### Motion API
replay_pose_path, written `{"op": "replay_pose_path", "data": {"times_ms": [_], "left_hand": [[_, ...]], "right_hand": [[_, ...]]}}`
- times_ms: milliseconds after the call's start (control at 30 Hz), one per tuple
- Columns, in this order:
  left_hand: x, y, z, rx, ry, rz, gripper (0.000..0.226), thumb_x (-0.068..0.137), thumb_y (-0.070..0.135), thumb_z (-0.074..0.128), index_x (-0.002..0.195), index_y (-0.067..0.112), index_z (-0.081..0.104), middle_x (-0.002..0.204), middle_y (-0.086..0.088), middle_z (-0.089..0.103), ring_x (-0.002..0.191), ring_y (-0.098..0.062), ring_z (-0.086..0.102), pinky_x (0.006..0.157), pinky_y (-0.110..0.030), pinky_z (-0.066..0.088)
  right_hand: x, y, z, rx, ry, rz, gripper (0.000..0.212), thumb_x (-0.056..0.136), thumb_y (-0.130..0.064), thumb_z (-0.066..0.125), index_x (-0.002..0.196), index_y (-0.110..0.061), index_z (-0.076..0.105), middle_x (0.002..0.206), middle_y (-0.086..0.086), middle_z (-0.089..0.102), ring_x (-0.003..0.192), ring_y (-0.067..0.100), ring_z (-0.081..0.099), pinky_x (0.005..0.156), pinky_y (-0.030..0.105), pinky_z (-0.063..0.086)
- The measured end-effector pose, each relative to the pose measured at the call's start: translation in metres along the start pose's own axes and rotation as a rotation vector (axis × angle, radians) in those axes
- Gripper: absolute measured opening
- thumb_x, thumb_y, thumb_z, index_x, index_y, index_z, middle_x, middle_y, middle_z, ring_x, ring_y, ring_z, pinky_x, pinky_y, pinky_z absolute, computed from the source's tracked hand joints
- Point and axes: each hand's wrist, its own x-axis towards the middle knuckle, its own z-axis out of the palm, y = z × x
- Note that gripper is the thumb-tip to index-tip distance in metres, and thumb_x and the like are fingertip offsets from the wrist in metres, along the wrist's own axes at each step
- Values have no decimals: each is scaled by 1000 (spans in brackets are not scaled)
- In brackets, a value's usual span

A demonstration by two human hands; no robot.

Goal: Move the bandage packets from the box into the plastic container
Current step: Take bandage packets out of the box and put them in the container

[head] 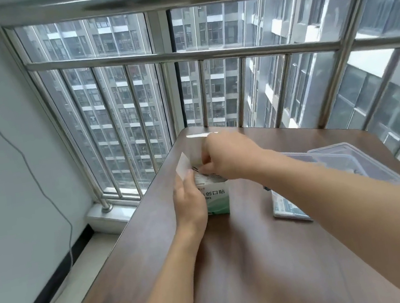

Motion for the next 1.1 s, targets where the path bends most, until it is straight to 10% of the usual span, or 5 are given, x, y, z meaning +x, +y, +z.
{"op": "replay_pose_path", "data": {"times_ms": [300,600,900,1033,1100], "left_hand": [[-3,-3,1,-15,-40,78,35,91,46,37,70,21,47,71,8,55,78,-20,54,73,-36,42],[4,-15,-1,77,-81,142,67,90,70,33,130,23,62,126,1,67,124,-17,60,109,-49,44],[0,-11,-1,62,-91,166,50,93,61,36,115,27,65,112,4,71,112,-12,64,102,-45,49],[-3,-7,-1,61,-92,163,18,106,44,38,100,43,55,101,22,62,97,20,56,94,-23,44],[-1,-10,-1,61,-104,169,22,100,56,39,101,47,60,110,13,69,109,1,62,100,-37,49]], "right_hand": [[3,-20,0,-56,-18,7,36,81,-16,66,57,-14,39,58,1,42,52,20,44,45,23,29],[3,3,3,224,90,14,50,81,-18,78,42,-15,47,45,-1,41,47,18,39,52,30,39],[-6,22,-3,403,275,-1,23,86,-24,78,65,-19,71,56,-9,56,51,9,51,60,27,44],[-11,20,-8,385,325,-30,17,88,-23,76,74,-13,76,65,-3,67,60,13,61,64,35,56],[-15,20,-15,410,372,-34,17,91,-21,73,77,-12,77,74,-3,70,69,14,65,68,37,60]]}}
